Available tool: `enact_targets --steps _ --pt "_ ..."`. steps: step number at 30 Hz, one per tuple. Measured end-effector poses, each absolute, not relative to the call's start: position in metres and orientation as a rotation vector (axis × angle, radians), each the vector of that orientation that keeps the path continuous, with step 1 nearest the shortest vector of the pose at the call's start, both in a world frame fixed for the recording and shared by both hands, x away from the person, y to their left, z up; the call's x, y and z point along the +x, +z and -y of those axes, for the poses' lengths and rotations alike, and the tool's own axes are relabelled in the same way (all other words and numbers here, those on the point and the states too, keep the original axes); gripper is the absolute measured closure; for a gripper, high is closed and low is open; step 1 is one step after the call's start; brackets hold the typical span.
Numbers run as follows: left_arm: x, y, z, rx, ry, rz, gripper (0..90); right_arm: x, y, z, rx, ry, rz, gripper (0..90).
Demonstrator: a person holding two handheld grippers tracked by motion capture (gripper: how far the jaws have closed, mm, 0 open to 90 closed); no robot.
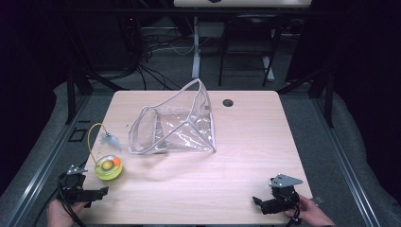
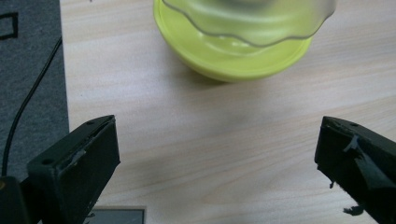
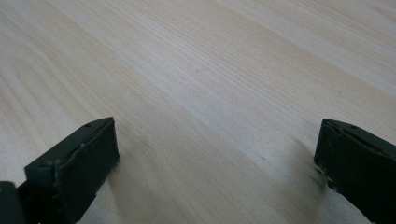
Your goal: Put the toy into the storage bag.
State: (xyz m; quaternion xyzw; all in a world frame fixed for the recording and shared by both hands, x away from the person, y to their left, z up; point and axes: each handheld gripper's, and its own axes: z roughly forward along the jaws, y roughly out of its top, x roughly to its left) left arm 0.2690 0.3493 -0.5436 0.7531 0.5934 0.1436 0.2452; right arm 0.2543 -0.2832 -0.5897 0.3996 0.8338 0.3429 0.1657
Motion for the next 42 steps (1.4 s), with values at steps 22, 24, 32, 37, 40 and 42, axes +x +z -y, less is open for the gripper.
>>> enact_targets --steps 22,24,32,37,40,42 --pt "0.281 -0.513 -0.358 2.036 0.464 -1.472 0.1 0.254 -0.59 0.283 1.139 0.977 -2.374 0.0" --pt "0.284 -0.512 -0.357 2.032 0.466 -1.466 0.1 0.254 -0.59 0.283 1.139 0.977 -2.374 0.0" --pt "0.291 -0.506 -0.356 2.001 0.473 -1.46 0.2 0.254 -0.59 0.283 1.14 0.976 -2.374 0.0" --pt "0.299 -0.502 -0.356 1.986 0.491 -1.469 0.2 0.254 -0.59 0.283 1.14 0.976 -2.374 0.0" --pt "0.303 -0.499 -0.356 1.967 0.499 -1.469 0.2 0.254 -0.59 0.283 1.14 0.976 -2.374 0.0" --pt "0.304 -0.498 -0.356 1.962 0.499 -1.469 0.2 0.254 -0.59 0.283 1.14 0.976 -2.374 0.0"
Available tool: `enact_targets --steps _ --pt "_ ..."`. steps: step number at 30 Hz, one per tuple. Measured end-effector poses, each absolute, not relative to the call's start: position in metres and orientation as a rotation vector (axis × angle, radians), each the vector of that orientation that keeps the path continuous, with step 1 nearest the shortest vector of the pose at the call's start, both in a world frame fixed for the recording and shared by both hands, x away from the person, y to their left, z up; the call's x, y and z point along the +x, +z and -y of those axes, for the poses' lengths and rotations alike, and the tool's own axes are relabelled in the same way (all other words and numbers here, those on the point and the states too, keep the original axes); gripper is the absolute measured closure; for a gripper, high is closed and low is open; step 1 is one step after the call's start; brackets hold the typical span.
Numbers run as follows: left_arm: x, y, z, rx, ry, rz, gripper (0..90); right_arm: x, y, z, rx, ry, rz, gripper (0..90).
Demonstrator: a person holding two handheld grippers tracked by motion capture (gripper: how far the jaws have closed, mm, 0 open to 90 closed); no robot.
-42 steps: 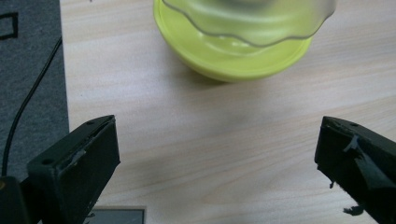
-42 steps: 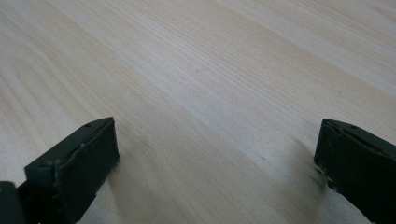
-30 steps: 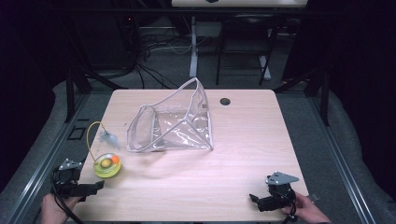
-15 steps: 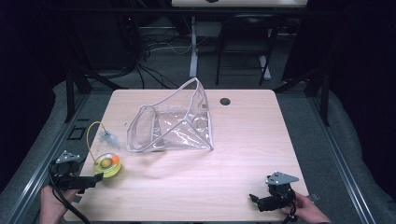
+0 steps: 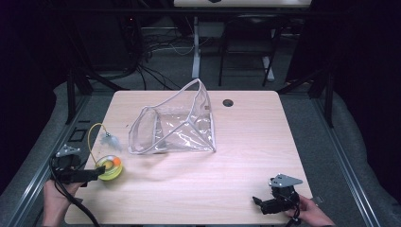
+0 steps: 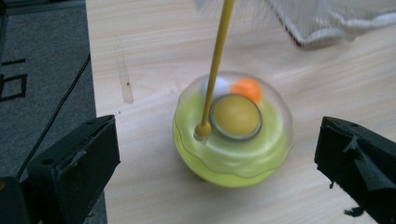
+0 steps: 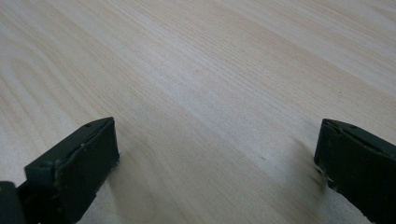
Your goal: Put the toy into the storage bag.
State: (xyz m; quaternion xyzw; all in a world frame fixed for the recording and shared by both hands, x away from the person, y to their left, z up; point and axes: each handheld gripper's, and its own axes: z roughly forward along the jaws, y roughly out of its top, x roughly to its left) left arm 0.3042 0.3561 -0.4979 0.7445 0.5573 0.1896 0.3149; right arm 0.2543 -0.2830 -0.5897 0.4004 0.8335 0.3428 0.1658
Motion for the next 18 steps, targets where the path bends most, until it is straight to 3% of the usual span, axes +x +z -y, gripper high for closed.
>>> enact_targets --steps 10,18 --pt "0.313 -0.485 -0.354 1.946 0.514 -1.432 4.3 0.254 -0.59 0.283 1.14 0.976 -2.374 0.0" --pt "0.316 -0.477 -0.358 1.901 0.549 -1.4 17.3 0.254 -0.59 0.283 1.14 0.976 -2.374 0.0"
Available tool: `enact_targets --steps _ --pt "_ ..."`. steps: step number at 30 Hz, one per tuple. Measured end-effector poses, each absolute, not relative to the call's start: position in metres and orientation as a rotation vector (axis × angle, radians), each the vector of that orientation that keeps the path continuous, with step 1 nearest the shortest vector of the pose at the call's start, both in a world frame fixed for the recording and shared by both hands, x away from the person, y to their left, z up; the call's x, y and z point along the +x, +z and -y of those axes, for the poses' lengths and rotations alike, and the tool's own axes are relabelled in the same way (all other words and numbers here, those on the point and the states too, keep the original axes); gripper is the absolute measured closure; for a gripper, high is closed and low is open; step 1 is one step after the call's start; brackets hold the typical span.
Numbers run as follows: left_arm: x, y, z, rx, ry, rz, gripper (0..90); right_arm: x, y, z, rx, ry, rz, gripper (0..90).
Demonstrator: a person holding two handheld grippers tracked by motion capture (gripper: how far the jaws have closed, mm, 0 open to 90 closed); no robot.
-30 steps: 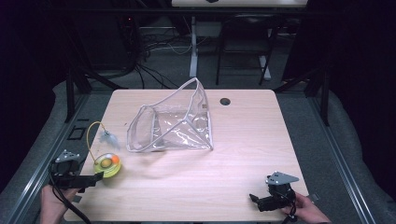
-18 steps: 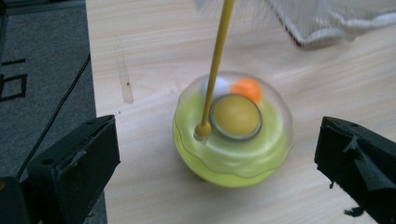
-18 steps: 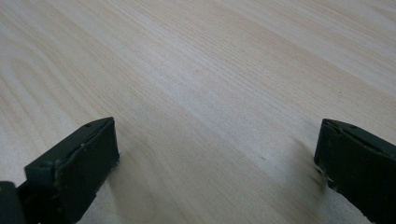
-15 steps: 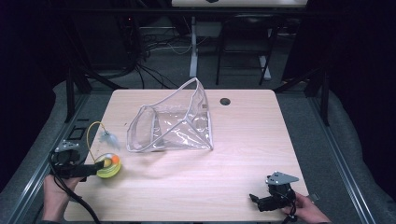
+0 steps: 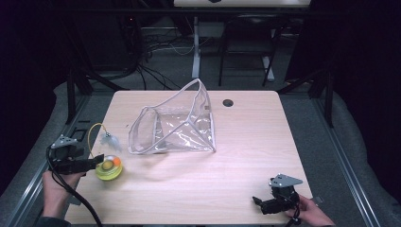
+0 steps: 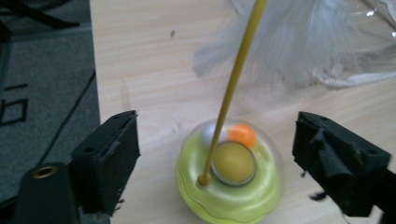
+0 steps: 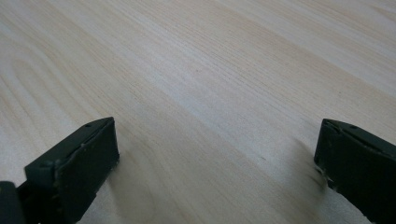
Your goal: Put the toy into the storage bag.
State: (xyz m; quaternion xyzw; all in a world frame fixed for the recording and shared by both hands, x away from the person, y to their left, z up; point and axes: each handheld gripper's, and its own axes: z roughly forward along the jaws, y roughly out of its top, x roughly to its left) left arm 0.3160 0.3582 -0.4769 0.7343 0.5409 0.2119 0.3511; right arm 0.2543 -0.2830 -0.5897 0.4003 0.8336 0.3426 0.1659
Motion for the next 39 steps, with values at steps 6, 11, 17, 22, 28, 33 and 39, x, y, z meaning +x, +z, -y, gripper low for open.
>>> enact_targets --steps 6,11,17,22,28,33,39 --pt "0.3176 -0.4758 -0.3589 1.906 0.554 -1.394 36.8 0.2543 -0.5897 0.283 1.14 0.976 -2.374 0.0" --pt "0.3184 -0.476 -0.3565 1.913 0.564 -1.401 51.6 0.2543 -0.5897 0.283 1.14 0.976 -2.374 0.0" --pt "0.3169 -0.4729 -0.3557 1.903 0.58 -1.385 64.2 0.2543 -0.5897 0.283 1.14 0.976 -2.373 0.0" --pt "0.3151 -0.4747 -0.3566 1.908 0.572 -1.383 74.2 0.2543 -0.5897 0.283 1.14 0.976 -2.373 0.0" --pt "0.3125 -0.4707 -0.3592 1.894 0.573 -1.383 82.0 0.2543 -0.5897 0.283 1.141 0.976 -2.373 0.0" --pt "0.312 -0.4689 -0.358 1.891 0.587 -1.376 87.6 0.2543 -0.5897 0.283 1.14 0.976 -2.373 0.0" --pt "0.3117 -0.4668 -0.3539 1.906 0.575 -1.366 88.2 0.2542 -0.5897 0.283 1.141 0.976 -2.372 0.0"
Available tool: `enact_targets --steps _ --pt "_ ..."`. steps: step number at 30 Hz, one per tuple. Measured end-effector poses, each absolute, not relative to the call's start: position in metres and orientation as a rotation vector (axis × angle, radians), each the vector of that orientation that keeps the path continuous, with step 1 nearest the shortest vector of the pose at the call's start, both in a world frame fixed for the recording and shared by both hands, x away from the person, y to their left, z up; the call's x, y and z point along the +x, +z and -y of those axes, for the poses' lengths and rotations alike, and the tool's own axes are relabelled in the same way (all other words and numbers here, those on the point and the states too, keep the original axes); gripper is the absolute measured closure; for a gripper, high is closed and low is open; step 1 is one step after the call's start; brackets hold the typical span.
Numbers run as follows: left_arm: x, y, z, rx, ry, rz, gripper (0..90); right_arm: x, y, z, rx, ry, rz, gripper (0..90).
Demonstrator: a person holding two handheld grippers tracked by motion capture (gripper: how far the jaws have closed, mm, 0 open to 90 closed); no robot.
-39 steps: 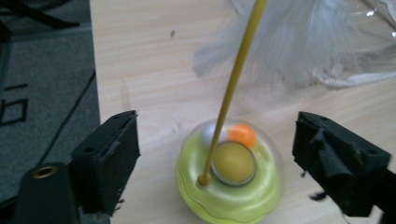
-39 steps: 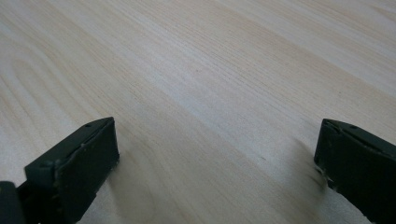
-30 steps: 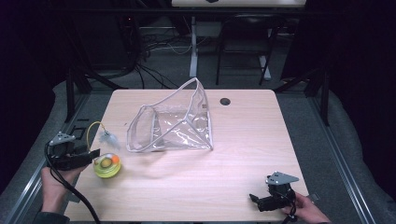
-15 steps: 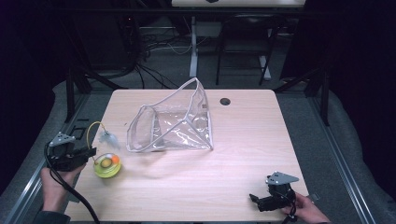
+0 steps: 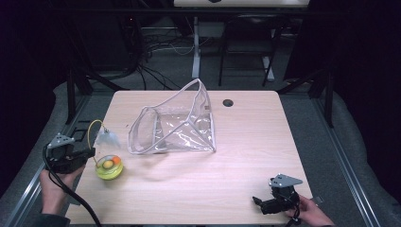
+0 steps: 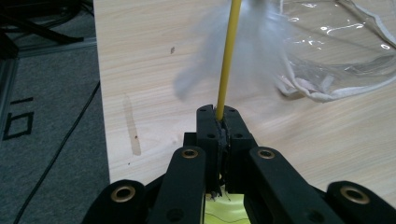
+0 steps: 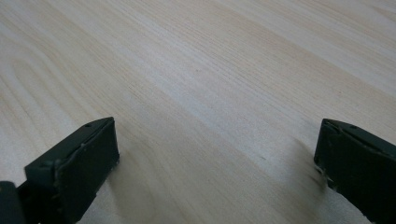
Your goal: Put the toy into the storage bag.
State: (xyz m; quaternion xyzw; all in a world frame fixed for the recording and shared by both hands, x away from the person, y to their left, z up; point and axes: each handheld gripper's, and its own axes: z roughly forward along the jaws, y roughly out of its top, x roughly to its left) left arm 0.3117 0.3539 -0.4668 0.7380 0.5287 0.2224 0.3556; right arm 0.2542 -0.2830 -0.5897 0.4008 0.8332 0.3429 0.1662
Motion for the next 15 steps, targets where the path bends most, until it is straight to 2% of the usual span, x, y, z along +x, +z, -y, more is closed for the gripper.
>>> enact_targets --steps 15 --pt "0.315 -0.454 -0.343 1.934 0.578 -1.342 88.6 0.254 -0.59 0.283 1.141 0.975 -2.373 0.0"
